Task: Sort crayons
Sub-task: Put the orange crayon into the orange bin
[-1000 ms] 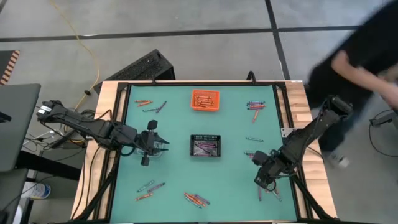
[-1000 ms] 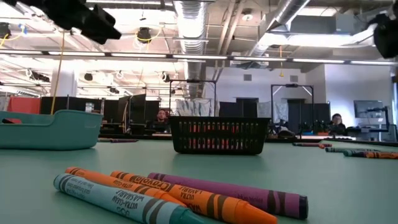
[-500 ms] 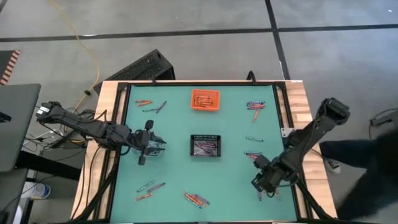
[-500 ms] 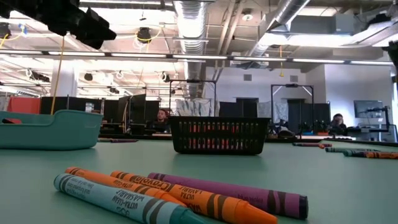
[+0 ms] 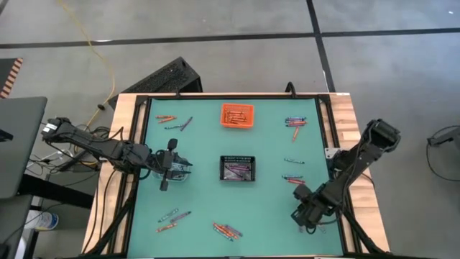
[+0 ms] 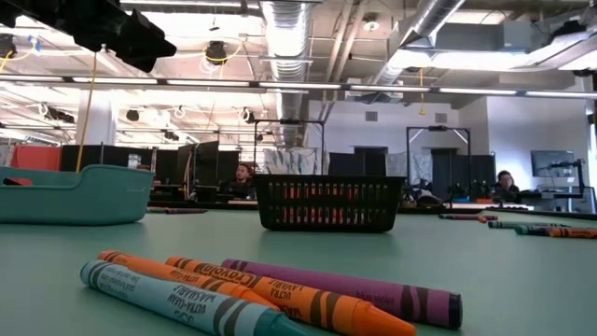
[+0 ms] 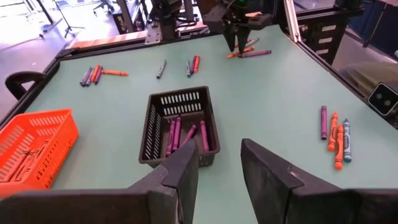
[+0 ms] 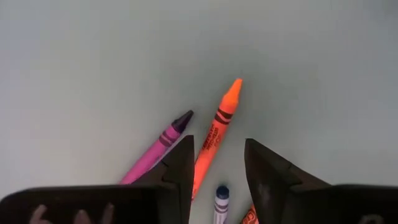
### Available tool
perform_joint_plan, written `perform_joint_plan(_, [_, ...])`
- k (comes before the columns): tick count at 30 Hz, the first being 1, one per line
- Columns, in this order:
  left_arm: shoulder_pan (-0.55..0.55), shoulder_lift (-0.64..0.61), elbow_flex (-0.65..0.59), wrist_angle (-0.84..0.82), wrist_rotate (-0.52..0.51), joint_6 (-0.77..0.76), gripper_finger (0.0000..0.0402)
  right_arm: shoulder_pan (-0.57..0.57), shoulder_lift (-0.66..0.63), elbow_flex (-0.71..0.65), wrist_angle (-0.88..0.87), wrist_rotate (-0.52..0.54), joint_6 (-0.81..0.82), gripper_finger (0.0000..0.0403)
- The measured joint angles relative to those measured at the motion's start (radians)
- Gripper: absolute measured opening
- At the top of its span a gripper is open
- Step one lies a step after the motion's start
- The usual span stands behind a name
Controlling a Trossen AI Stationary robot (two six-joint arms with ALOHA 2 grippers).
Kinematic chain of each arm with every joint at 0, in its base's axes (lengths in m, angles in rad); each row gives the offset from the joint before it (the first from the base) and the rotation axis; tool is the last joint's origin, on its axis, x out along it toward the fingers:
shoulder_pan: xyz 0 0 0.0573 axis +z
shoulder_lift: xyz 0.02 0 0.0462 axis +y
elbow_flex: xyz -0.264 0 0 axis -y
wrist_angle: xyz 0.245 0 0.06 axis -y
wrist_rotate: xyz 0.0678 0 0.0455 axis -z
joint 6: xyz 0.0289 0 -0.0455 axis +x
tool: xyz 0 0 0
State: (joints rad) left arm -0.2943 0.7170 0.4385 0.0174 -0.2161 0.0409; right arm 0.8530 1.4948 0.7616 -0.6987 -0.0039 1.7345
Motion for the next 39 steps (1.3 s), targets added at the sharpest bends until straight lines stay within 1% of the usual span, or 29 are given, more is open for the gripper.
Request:
perform_joint_plan(4, [0.000,0.000,0.000,0.000,0.000,0.000,0.0111,0.026,0.009,0.000,0.005,0.056,0.049,0.0122])
perform_joint_plan(8, [0.000,0.000,0.000,-0.001,0.001,0.000,0.0111,0.037,0.061,0.006,0.013,0.055,0.052,0.0110])
perform_joint_plan(11, [0.000,0.000,0.000,-0.003,0.001,0.000,0.0111,0.032,0.103,0.010,0.007,0.050,0.022,0.0099])
perform_joint_plan(15, [0.000,0.000,0.000,-0.003,0.001,-0.001,0.0111,0.021,0.117,0.022,-0.027,0.049,0.011,0.0071])
perform_joint_plan(16, [0.000,0.000,0.000,-0.003,0.001,-0.005,0.0111,0.018,0.115,0.026,-0.043,0.065,0.010,0.0061])
perform_joint_plan(19, [0.000,0.000,0.000,-0.003,0.001,-0.009,0.0111,0.009,0.080,0.032,-0.078,0.123,0.008,0.0031])
perform_joint_plan(20, [0.000,0.000,0.000,-0.003,0.001,-0.009,0.0111,0.006,0.064,0.032,-0.080,0.160,0.005,0.0021])
perform_joint_plan(22, [0.000,0.000,0.000,-0.003,0.001,-0.008,0.0111,-0.003,0.032,0.030,-0.096,0.289,-0.012,0.0007])
perform_joint_plan(24, [0.000,0.000,0.000,-0.003,0.001,-0.007,0.0111,-0.016,-0.004,0.035,-0.089,0.406,-0.020,0.0006])
perform_joint_plan(26, [0.000,0.000,0.001,-0.003,0.001,-0.006,0.0111,-0.028,-0.037,0.035,-0.085,0.472,-0.056,0.0008])
perform_joint_plan(27, [0.000,0.000,0.001,-0.002,0.001,-0.005,0.0111,-0.034,-0.053,0.035,-0.080,0.498,-0.085,0.0007])
perform_joint_plan(29, [0.000,0.002,0.001,-0.003,0.001,-0.004,0.0111,-0.063,-0.089,0.035,-0.069,0.595,-0.154,0.0006])
perform_joint_plan(31, [0.000,0.003,0.001,-0.003,0.001,-0.004,0.0111,-0.102,-0.121,0.035,-0.049,0.688,-0.249,0.0004])
perform_joint_plan(32, [0.000,0.003,0.001,-0.003,0.001,-0.004,0.0111,-0.129,-0.137,0.035,-0.029,0.718,-0.311,0.0003])
perform_joint_plan(35, [0.000,0.003,0.001,-0.002,0.001,-0.004,0.0111,-0.233,-0.174,0.036,0.079,0.744,-0.566,0.0002])
perform_joint_plan(38, [0.000,0.003,0.001,-0.002,0.001,-0.003,0.0111,-0.376,-0.181,0.037,0.256,0.732,-0.913,0.0002])
perform_joint_plan(39, [0.000,0.003,0.001,-0.002,0.001,-0.004,0.0111,-0.430,-0.180,0.037,0.335,0.707,-1.039,0.0002])
